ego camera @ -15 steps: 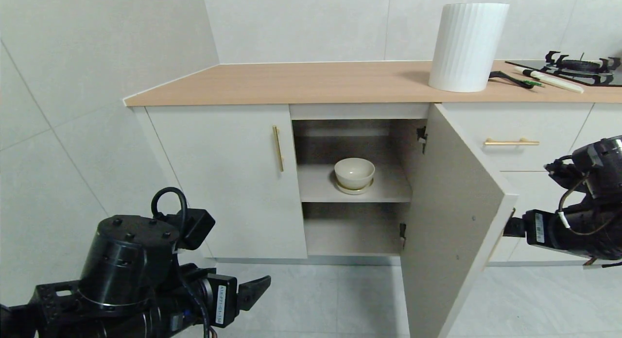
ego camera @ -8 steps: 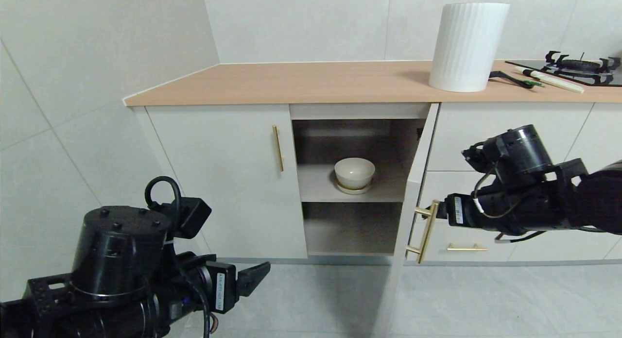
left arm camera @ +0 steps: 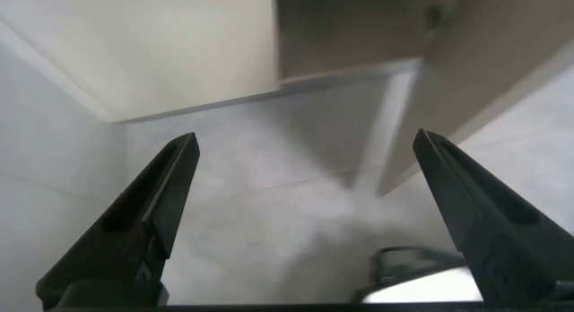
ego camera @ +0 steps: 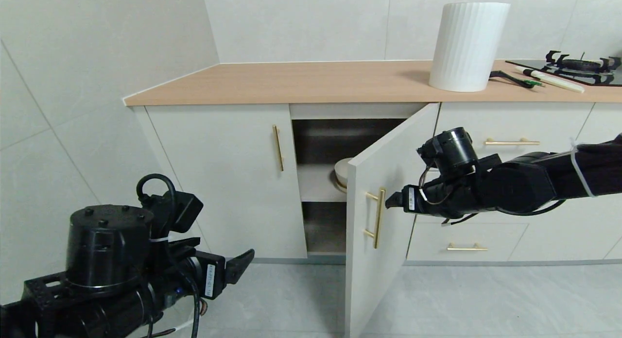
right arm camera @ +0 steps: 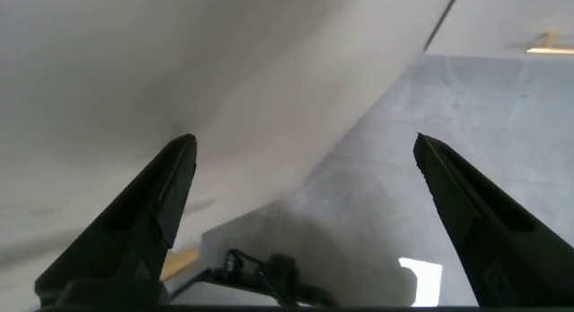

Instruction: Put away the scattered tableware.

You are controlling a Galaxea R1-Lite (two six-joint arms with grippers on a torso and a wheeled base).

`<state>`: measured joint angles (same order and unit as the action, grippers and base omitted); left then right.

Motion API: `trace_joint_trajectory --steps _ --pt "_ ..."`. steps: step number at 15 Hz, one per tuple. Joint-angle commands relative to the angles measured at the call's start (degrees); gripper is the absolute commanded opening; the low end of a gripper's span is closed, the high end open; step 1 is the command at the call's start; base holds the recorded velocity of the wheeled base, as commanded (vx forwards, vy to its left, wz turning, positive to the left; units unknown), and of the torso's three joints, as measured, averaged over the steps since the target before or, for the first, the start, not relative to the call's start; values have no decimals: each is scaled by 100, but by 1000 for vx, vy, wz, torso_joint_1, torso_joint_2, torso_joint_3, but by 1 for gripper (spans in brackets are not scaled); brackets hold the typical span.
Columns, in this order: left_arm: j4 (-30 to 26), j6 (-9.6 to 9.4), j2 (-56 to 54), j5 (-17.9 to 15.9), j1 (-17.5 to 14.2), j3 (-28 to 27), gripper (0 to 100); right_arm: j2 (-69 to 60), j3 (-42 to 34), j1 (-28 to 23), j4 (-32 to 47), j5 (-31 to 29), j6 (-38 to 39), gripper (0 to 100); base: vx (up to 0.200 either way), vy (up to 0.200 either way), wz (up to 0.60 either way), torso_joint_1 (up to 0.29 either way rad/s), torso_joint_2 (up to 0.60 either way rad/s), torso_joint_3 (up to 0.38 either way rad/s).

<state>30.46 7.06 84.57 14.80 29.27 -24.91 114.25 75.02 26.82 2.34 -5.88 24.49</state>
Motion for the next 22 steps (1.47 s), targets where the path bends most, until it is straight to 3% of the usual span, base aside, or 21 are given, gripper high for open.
trace_joint_trajectory --steps 1,8,13,17,22 --pt "12 -20 -107 23 114 109 100 247 118 16 -6 -1 82 100 0 0 0 0 0 0" --pt "3 15 -212 23 140 91 100 379 127 25 -164 -10 205 100 0 0 0 0 0 0" --pt "3 24 -221 58 140 56 100 537 136 34 -550 -10 469 100 200 0 0 0 2 3" --pt "3 24 -292 190 105 -6 100 660 144 60 -1104 -19 864 100 0 0 0 0 0 0" --pt "3 24 -441 208 88 -32 100 1187 355 51 -2510 -265 1647 100 0 0 0 0 0 0"
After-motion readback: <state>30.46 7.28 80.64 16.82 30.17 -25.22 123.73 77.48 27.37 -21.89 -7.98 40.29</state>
